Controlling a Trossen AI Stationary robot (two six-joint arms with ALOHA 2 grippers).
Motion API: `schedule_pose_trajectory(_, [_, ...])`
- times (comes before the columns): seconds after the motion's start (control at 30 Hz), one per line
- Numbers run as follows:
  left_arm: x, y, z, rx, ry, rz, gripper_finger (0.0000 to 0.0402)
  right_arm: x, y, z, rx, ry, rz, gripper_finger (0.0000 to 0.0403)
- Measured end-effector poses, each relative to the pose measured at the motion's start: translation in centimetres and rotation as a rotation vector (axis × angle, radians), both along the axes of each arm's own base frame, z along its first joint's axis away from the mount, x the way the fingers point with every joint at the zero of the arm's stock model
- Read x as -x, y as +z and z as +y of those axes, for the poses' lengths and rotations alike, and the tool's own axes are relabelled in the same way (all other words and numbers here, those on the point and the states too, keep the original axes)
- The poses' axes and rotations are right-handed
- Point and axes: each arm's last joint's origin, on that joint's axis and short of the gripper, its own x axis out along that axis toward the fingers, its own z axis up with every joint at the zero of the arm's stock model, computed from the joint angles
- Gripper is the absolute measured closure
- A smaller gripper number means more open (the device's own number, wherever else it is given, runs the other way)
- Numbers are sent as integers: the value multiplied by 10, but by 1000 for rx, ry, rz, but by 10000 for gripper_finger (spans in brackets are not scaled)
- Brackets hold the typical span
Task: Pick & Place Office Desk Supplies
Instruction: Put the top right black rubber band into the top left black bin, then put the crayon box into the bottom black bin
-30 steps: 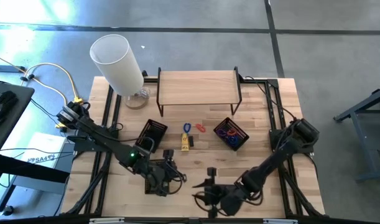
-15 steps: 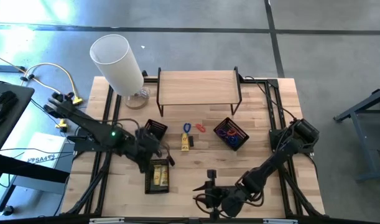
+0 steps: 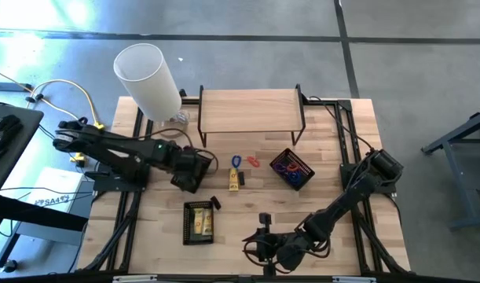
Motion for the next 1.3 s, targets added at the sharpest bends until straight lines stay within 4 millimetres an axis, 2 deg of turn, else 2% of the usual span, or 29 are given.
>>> schedule_pose_trajectory(0.17, [-2, -11, 6, 3, 2, -17, 395, 0, 0, 0, 1, 1, 0, 283])
schedule_pose_trajectory(0.73, [-2, -11, 3, -4, -77, -6, 386, 0, 0, 0, 6, 13, 4, 283])
schedule_pose_trajectory(0.87, [-3, -11, 3, -3, -74, -19, 353, 0, 0, 0, 3, 12, 4, 283])
schedule_pose_trajectory(1.13, [-4, -11, 3, 4, -47, -35, 257, 0, 0, 0, 1, 11, 4, 283])
schedule_pose_trajectory(1.3, [-4, -11, 3, 3, -46, -36, 234, 0, 0, 0, 1, 10, 5, 283])
